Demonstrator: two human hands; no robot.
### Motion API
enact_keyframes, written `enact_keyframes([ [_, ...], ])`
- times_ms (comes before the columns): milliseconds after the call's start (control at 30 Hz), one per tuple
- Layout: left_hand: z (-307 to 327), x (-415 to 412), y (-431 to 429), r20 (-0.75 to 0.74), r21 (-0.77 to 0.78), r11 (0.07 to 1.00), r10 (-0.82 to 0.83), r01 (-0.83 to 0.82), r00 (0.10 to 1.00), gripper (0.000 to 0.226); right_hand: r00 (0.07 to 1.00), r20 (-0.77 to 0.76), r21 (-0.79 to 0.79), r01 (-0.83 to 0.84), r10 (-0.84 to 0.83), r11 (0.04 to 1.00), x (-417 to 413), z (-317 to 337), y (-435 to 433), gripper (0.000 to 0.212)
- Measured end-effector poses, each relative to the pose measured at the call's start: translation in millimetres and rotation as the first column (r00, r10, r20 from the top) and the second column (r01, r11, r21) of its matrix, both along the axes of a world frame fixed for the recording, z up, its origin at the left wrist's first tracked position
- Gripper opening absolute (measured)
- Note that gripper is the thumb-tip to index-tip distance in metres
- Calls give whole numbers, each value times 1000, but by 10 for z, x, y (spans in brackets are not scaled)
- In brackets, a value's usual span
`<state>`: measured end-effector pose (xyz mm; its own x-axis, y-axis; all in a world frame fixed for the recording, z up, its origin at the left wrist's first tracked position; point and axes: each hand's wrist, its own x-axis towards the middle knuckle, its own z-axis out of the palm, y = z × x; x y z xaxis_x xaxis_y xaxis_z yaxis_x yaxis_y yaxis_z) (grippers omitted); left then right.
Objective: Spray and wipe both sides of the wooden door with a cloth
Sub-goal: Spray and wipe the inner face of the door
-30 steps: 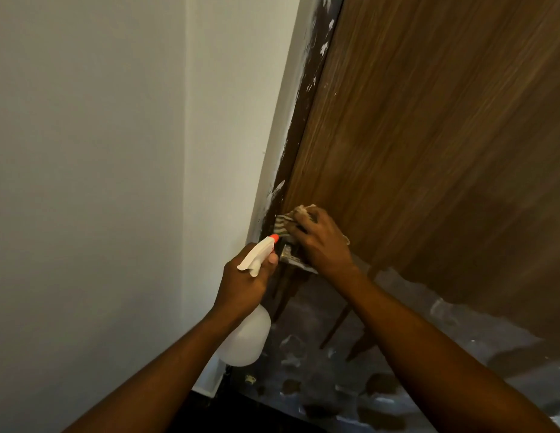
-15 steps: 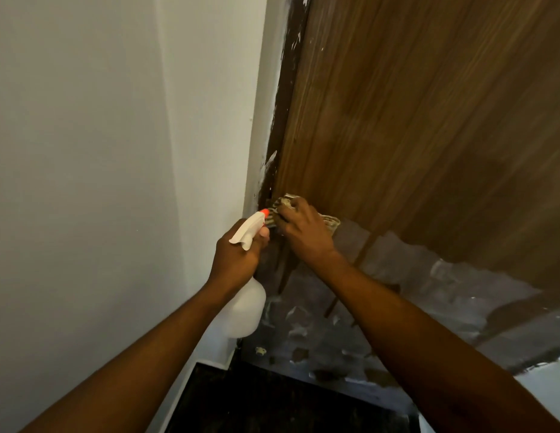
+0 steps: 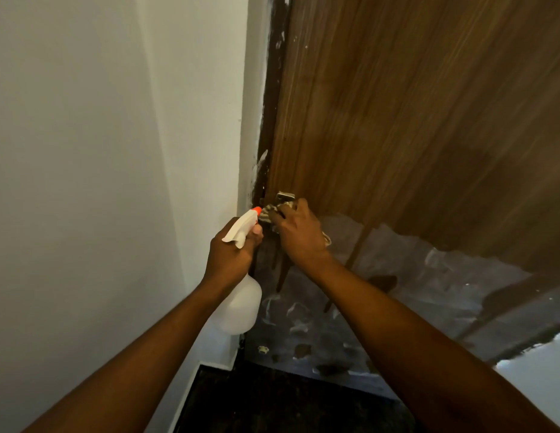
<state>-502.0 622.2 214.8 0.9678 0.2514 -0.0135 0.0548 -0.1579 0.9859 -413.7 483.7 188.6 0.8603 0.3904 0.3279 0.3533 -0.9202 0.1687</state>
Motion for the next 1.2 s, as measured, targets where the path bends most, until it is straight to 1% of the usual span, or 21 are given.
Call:
enact_keyframes([
  [100,-30,-7,-61,18,-13,999,-31,31,999,75,1000,6,15,-28,28,999,52,20,-109,44],
  [200,-63,-14,-67,31,-36,998,-47,48,998,82,996,-54,46,-67,70,997,27,64,-263,40],
  [300,-63,-41,-16,26,-15,999,-38,38,999,78,992,-21,28,-121,122,992,32,67,-470,33],
  [400,-51,-33,1,9,-23,999,-30,30,1000,82,991,-42,-14,-129,129,992,4,71,-264,40],
  [467,13,-64,-15,-21,-9,999,-35,34,999,65,992,-42,32,-119,121,992,-37,34,-17,45],
  [533,15,-72,1,2,-16,998,-66,66,998,46,994,-6,89,-106,107,990,-50,-30,92,45],
  [567,-1,-76,17,37,-12,996,-82,83,996,47,995,2,119,-103,103,988,-62,-62,56,45],
  [600,-12,-82,33,53,-2,997,-75,76,996,60,994,-4,156,-108,110,982,-68,-107,-28,46],
  [633,-82,-51,56,37,-12,998,-54,55,998,78,992,-17,217,-121,127,969,-85,-148,-144,44],
  [667,-166,-21,81,18,-24,999,-42,43,999,91,991,-32,286,-119,134,951,-100,-214,-284,40],
  [700,-214,-4,91,12,-23,998,-49,50,999,94,989,-8,296,-140,149,945,-135,-261,-437,38],
  [733,-213,-20,87,12,-26,998,-56,56,998,88,986,6,300,-159,165,941,-169,-303,-596,42],
  [767,-182,-53,80,17,-24,998,-58,58,998,77,986,4,316,-158,166,935,-218,-337,-765,44],
  [800,-135,-96,69,22,-28,998,-60,60,998,66,990,-32,327,-121,139,937,-269,-360,-922,37],
  [833,-153,-92,68,22,-34,998,-59,60,998,59,993,-44,330,-90,111,940,-317,-376,-1042,35],
  [867,-142,-104,65,23,-34,997,-62,63,998,55,995,-46,350,-68,90,934,-360,-373,-1116,41],
  [933,-169,-105,56,8,-29,997,-68,68,998,51,995,-41,378,-64,86,923,-402,-345,-1108,48],
  [1000,-163,-125,22,5,-20,997,-74,74,997,46,992,-4,430,-115,130,895,-378,-296,-893,39],
  [1033,-169,-125,15,10,-14,997,-70,70,997,44,986,23,420,-158,163,894,-327,-287,-737,35],
  [1133,-162,-107,4,5,6,998,-62,62,998,55,986,2,447,-151,168,882,-199,-255,-214,36],
  [1200,-159,-82,26,-11,25,998,-52,52,999,56,981,9,363,-185,195,913,-151,-262,59,40],
])
